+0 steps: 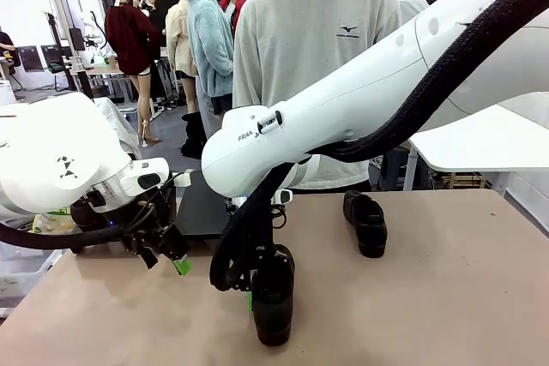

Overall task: Organize the shoes by placing them on the stand.
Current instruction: Pick up one Shoe and place it in the middle of the table, then place the Shoe from the middle of the table onto the Shoes Stand.

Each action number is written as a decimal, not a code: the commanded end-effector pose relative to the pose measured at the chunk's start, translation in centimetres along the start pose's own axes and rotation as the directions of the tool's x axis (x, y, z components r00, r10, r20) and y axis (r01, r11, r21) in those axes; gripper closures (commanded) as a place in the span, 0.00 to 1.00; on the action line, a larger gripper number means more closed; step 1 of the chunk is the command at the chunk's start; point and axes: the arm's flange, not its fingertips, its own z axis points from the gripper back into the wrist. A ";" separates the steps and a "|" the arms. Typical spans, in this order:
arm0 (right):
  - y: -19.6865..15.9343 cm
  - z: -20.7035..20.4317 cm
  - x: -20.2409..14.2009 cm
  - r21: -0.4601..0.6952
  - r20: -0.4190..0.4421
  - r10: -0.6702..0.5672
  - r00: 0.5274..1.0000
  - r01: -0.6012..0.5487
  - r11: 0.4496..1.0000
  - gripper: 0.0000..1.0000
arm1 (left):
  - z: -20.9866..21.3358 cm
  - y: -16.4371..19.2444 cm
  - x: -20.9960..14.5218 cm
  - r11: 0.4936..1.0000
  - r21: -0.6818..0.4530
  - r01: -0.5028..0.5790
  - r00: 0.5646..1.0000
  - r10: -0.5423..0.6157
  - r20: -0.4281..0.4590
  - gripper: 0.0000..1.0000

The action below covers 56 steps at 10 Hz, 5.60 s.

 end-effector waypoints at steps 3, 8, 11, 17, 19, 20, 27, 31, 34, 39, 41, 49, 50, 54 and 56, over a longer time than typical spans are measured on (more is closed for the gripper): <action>-0.1 0.8 0.1 -0.019 0.004 0.012 1.000 -0.012 1.000 0.00 | 0.0 0.2 -0.1 1.000 -0.002 0.003 1.000 -0.003 -0.003 0.00; -0.7 2.3 -0.9 0.015 0.025 0.027 0.999 -0.027 1.000 0.00 | 0.0 0.2 -0.1 1.000 -0.002 0.003 1.000 -0.003 -0.003 0.00; -0.2 2.6 -0.5 0.006 0.026 0.017 1.000 -0.017 1.000 0.00 | 0.0 0.2 -0.1 1.000 -0.002 0.003 1.000 -0.003 -0.003 0.00; -3.8 5.3 -2.9 0.009 0.039 -0.002 0.999 0.001 1.000 0.00 | 0.0 0.2 -0.1 1.000 -0.002 0.003 1.000 -0.003 -0.003 0.00; -9.6 6.2 -4.5 0.058 0.006 -0.022 1.000 0.022 0.998 0.00 | 0.0 0.2 -0.1 1.000 -0.002 0.003 1.000 -0.003 -0.003 0.00; -11.9 6.0 -4.2 0.075 -0.015 -0.001 1.000 0.002 0.997 0.00 | 0.0 0.2 -0.1 1.000 -0.002 0.003 1.000 -0.003 -0.003 0.00; -21.8 3.0 -0.8 0.087 -0.105 -0.043 0.994 0.052 0.995 0.00 | 1.9 -9.4 0.8 0.998 -0.047 0.051 0.997 -0.048 0.059 0.00; -21.8 3.0 -0.8 0.087 -0.105 -0.043 0.994 0.052 0.995 0.00 | -0.6 -14.6 0.7 0.999 0.052 0.013 0.992 -0.019 0.122 0.00; -21.8 3.0 -0.8 0.087 -0.105 -0.043 0.994 0.052 0.995 0.00 | -4.0 -16.0 2.1 0.990 0.113 -0.087 0.995 0.080 0.063 0.00; -21.8 3.0 -0.8 0.087 -0.105 -0.043 0.994 0.052 0.995 0.00 | -7.4 -16.8 4.3 0.969 0.160 -0.186 0.982 0.187 0.010 0.00; -21.8 3.0 -0.8 0.087 -0.105 -0.043 0.994 0.052 0.995 0.00 | -9.1 -16.0 5.3 0.960 0.150 -0.239 0.971 0.240 0.008 0.00; -21.8 3.0 -0.8 0.087 -0.105 -0.043 0.994 0.052 0.995 0.00 | -10.8 -14.6 5.9 0.937 0.124 -0.326 0.942 0.334 -0.043 0.90; -21.8 3.0 -0.8 0.087 -0.105 -0.043 0.994 0.052 0.995 0.00 | -10.8 -14.6 5.9 0.938 0.121 -0.326 0.942 0.332 -0.041 1.00; -21.8 3.0 -0.8 0.087 -0.105 -0.043 0.994 0.052 0.995 0.00 | -10.7 -14.3 6.0 0.937 0.118 -0.328 0.940 0.336 -0.055 1.00; -21.8 3.0 -0.8 0.087 -0.105 -0.043 0.994 0.052 0.995 0.00 | -10.4 -14.2 5.6 0.946 0.112 -0.306 0.947 0.314 -0.070 1.00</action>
